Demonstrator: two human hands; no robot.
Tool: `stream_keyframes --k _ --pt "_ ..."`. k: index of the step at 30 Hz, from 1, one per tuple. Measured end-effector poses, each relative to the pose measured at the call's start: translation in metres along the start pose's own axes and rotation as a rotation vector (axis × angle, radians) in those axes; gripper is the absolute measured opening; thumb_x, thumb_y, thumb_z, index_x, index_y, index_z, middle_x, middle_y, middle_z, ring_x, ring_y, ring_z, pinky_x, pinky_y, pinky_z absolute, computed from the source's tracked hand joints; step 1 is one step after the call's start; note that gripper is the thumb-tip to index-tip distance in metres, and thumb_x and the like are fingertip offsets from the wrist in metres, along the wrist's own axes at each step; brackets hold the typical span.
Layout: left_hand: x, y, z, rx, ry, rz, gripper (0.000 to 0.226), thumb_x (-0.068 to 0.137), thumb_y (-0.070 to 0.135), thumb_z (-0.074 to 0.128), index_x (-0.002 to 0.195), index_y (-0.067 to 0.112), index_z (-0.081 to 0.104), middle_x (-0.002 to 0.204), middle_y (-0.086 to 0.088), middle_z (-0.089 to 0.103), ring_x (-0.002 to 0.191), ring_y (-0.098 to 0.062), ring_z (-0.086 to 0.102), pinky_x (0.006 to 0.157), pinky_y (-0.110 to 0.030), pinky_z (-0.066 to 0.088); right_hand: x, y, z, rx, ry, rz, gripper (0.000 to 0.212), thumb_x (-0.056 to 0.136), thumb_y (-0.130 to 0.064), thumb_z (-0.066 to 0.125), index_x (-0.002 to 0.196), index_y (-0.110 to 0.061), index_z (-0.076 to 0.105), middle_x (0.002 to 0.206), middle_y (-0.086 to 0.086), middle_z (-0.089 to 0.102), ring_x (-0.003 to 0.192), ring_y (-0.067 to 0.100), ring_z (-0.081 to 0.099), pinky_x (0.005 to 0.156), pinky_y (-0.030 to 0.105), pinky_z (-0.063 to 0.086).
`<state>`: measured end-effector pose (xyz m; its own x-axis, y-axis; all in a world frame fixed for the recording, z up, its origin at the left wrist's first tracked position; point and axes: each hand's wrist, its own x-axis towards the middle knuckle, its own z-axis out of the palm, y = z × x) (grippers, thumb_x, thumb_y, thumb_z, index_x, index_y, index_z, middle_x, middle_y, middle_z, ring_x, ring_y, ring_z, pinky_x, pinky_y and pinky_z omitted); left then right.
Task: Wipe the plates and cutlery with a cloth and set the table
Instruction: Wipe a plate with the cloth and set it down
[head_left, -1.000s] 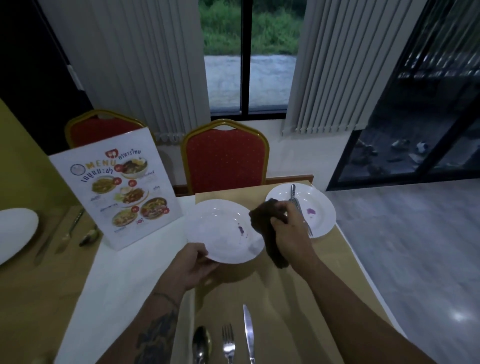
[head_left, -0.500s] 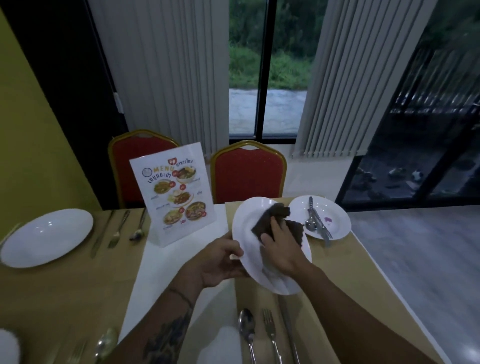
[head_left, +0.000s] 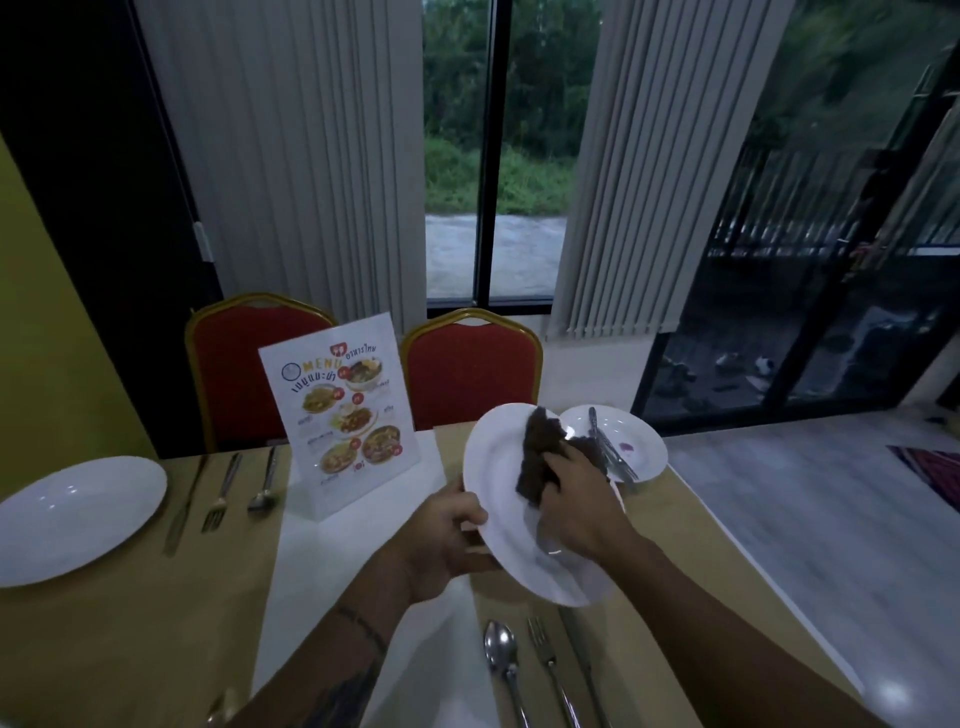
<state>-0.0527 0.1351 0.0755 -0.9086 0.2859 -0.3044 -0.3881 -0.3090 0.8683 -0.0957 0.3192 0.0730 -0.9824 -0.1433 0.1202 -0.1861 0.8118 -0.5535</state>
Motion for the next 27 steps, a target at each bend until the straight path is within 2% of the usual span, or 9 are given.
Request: stream_keyframes --k 3,6,10,12,15,18,20,24,27 --pt "-0.002 0.001 0.006 -0.048 0.011 0.019 0.07 0.061 0.015 0.057 0.131 0.017 0.058 0.117 -0.02 0.067 0.097 -0.037 0.063 0.076 -0.048 0.058 0.001 -0.026 0.003 0.027 0.014 -0.149 0.052 0.093 -0.014 0.04 0.144 -0.008 0.05 0.158 0.003 0.035 0.143 0.024 0.035 0.122 0.04 0.026" --pt "-0.001 0.011 -0.013 -0.177 0.078 0.093 0.065 0.063 0.012 0.055 0.127 0.01 0.061 0.124 -0.025 0.064 0.11 -0.045 0.057 0.088 -0.056 0.053 -0.018 -0.05 -0.005 0.081 -0.115 -0.355 0.049 0.087 -0.011 0.043 0.132 -0.011 0.063 0.146 0.002 0.052 0.13 0.017 0.048 0.114 0.03 0.037" --pt "-0.005 0.022 -0.032 -0.283 0.158 0.168 0.055 0.062 0.01 0.053 0.115 0.009 0.066 0.124 -0.026 0.062 0.117 -0.049 0.053 0.099 -0.064 0.044 -0.037 -0.044 -0.021 0.01 -0.211 -0.446 0.048 0.079 -0.004 0.05 0.121 -0.015 0.071 0.135 -0.003 0.061 0.123 0.01 0.053 0.108 0.023 0.041" --pt "-0.011 0.022 -0.032 -0.226 0.176 0.146 0.058 0.058 0.012 0.054 0.115 0.009 0.065 0.12 -0.025 0.064 0.106 -0.044 0.058 0.094 -0.06 0.05 -0.027 -0.03 -0.027 -0.128 -0.182 -0.389 0.046 0.08 -0.007 0.051 0.121 -0.016 0.07 0.135 -0.001 0.06 0.121 0.014 0.054 0.107 0.03 0.044" --pt "-0.018 0.019 -0.024 -0.117 0.12 0.079 0.057 0.058 0.015 0.056 0.114 0.012 0.064 0.1 -0.016 0.065 0.082 -0.03 0.061 0.083 -0.05 0.056 0.0 -0.019 -0.028 -0.22 -0.11 -0.221 0.046 0.089 -0.014 0.051 0.134 -0.021 0.06 0.145 0.0 0.049 0.13 0.02 0.048 0.113 0.041 0.039" --pt "-0.016 0.02 -0.011 -0.067 0.078 0.063 0.06 0.06 0.016 0.056 0.119 0.013 0.063 0.108 -0.015 0.068 0.095 -0.034 0.062 0.085 -0.05 0.056 0.017 -0.038 -0.02 -0.119 -0.014 -0.249 0.048 0.094 -0.009 0.051 0.141 -0.017 0.053 0.155 0.001 0.035 0.139 0.023 0.037 0.122 0.034 0.023" --pt "-0.013 0.023 -0.008 -0.081 0.086 0.067 0.063 0.061 0.014 0.053 0.123 0.012 0.062 0.115 -0.018 0.067 0.1 -0.037 0.06 0.089 -0.054 0.055 0.023 -0.058 -0.016 -0.042 -0.004 -0.292 0.057 0.093 -0.004 0.05 0.149 -0.016 0.044 0.162 -0.002 0.022 0.148 0.022 0.023 0.125 0.037 0.015" --pt "-0.012 0.029 -0.015 -0.094 0.082 0.091 0.069 0.062 0.011 0.053 0.131 0.006 0.057 0.122 -0.022 0.064 0.097 -0.038 0.06 0.094 -0.058 0.051 0.039 -0.067 -0.015 -0.167 0.049 -0.338 0.069 0.095 -0.017 0.053 0.157 -0.026 0.025 0.167 -0.001 0.01 0.153 0.028 0.012 0.124 0.053 0.016" --pt "-0.014 0.028 -0.022 -0.127 0.077 0.123 0.069 0.06 0.01 0.054 0.129 0.004 0.058 0.104 -0.017 0.068 0.086 -0.031 0.061 0.086 -0.052 0.055 0.045 -0.045 -0.024 -0.32 0.139 -0.234 0.075 0.093 -0.028 0.054 0.157 -0.033 0.016 0.165 0.006 0.014 0.151 0.032 0.016 0.123 0.057 0.015"
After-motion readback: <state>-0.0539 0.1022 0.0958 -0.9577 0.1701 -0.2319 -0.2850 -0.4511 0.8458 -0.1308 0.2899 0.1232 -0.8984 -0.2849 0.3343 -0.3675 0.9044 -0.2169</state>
